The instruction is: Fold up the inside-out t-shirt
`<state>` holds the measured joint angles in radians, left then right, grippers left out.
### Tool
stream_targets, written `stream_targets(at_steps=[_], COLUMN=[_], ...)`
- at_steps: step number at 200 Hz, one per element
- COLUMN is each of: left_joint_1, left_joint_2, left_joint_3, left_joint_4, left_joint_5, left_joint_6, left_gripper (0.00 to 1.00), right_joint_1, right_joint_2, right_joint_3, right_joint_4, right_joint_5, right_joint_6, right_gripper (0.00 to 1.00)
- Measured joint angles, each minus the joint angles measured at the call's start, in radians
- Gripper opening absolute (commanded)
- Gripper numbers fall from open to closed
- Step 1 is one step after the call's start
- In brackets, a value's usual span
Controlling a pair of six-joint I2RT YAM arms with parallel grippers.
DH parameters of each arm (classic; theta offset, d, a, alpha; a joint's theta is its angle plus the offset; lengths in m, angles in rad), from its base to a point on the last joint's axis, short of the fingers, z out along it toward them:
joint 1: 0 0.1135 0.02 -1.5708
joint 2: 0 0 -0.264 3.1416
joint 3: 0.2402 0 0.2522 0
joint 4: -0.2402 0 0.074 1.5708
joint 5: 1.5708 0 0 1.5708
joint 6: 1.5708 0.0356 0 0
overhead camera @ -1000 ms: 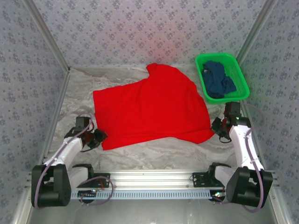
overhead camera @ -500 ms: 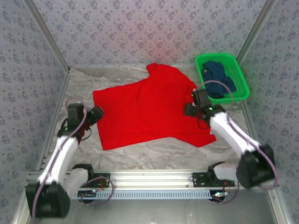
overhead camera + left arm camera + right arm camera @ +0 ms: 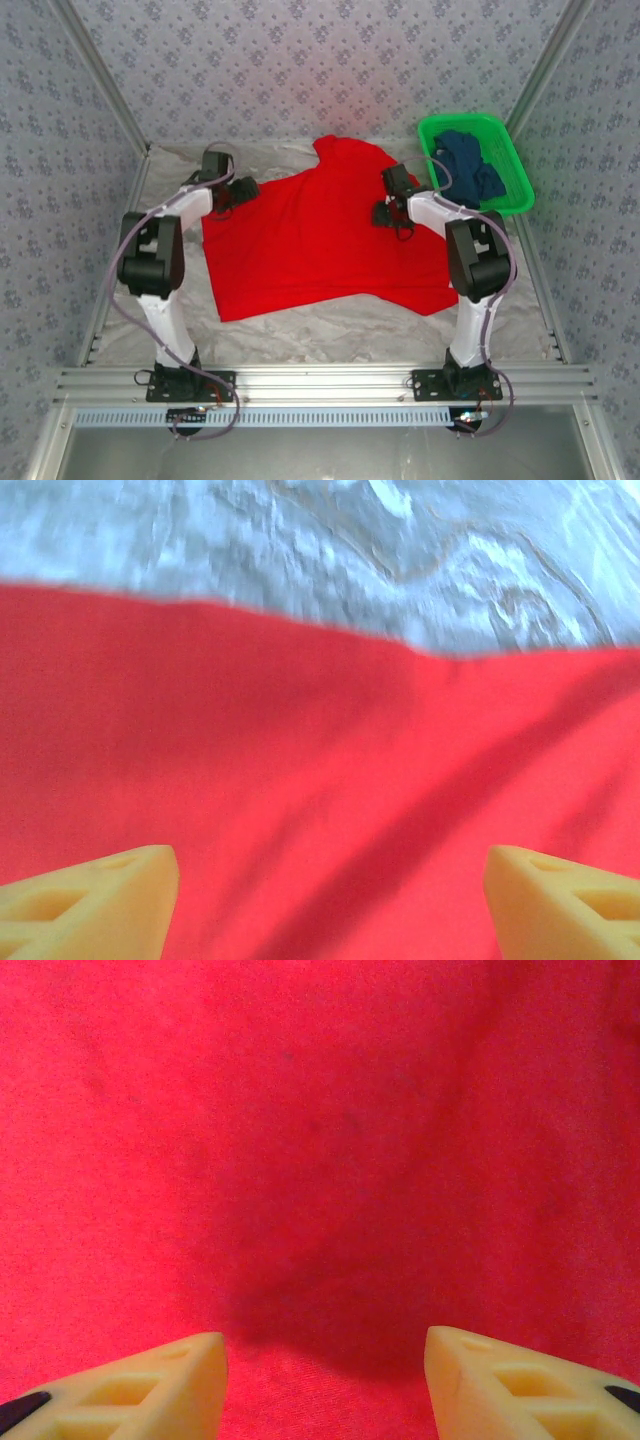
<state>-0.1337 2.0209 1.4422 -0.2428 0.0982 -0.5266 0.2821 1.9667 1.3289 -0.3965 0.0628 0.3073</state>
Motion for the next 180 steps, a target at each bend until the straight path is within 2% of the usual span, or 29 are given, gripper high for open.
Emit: stream_targets(at_steps=[17, 32, 58, 78, 131, 157, 180], left_joint_1=[0.033, 0.065, 0.108, 0.134, 0.148, 0.152, 0.159], left_joint_2=[0.12, 0.179, 0.181, 0.18, 0.111, 0.111, 0.112], left_joint_3=[0.121, 0.161, 0.201, 0.194, 0.079, 0.078, 0.089], left_joint_4=[-0.025, -0.045, -0.096, -0.124, -0.092, -0.092, -0.105], left_joint_5=[0.029, 0.052, 0.078, 0.099, 0.112, 0.119, 0.121], left_joint_6=[0.003, 0.003, 0.003, 0.003, 0.011, 0.019, 0.021], left_gripper=[0.77, 0.77, 0.77, 0.76, 0.76, 0.76, 0.76], right_joint_1=[-0.024, -0.042, -0.044, -0.03, 0.029, 0.021, -0.006], right_joint_2=[0.014, 0.018, 0.006, -0.053, -0.238, -0.247, -0.208], right_joint_3=[0.002, 0.002, -0.018, -0.098, -0.315, -0.32, -0.26], right_joint_4=[-0.029, -0.058, -0.067, -0.068, -0.12, -0.142, -0.18], right_joint_5=[-0.016, -0.033, -0.05, -0.062, -0.086, -0.086, -0.078], right_joint_6=[0.016, 0.025, 0.048, 0.076, 0.159, 0.176, 0.173], right_gripper=[0.53, 0.51, 0.48, 0.46, 0.47, 0.47, 0.47])
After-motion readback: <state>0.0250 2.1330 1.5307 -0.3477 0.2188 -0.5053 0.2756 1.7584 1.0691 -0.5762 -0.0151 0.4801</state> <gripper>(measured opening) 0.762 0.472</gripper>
